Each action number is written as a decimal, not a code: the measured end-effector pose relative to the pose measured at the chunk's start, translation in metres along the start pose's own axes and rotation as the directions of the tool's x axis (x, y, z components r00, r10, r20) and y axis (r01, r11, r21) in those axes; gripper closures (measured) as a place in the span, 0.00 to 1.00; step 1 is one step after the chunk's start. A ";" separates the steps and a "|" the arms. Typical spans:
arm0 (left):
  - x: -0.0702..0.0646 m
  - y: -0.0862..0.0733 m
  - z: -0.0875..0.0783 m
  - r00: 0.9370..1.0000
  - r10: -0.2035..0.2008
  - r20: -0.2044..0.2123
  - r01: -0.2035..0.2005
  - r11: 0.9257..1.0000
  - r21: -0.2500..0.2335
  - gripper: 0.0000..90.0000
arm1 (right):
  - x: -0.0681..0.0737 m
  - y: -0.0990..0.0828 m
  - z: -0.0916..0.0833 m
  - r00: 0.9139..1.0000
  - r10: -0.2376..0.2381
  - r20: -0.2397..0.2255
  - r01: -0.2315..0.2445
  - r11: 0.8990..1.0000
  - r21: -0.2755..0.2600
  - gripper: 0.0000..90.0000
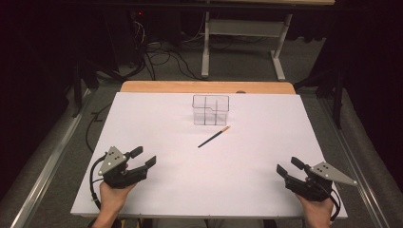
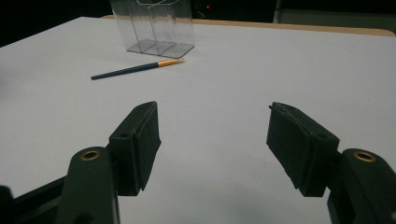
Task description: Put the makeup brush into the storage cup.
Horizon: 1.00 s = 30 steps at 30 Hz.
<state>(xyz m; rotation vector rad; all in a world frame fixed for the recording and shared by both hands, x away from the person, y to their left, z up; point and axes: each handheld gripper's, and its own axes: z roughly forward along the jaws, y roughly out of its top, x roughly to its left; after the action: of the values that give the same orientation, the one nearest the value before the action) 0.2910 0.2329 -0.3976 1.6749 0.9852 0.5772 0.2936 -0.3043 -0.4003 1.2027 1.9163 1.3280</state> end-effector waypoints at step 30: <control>0.000 -0.001 -0.008 0.999 -0.018 -0.031 0.018 1.000 0.005 0.40 | 0.000 0.003 0.005 1.000 -0.009 -0.015 0.009 1.000 -0.005 0.39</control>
<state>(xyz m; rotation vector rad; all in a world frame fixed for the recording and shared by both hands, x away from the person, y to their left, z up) 0.2844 0.2375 -0.3955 1.6647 1.0233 0.5904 0.2984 -0.3013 -0.3997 1.1830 1.9253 1.3400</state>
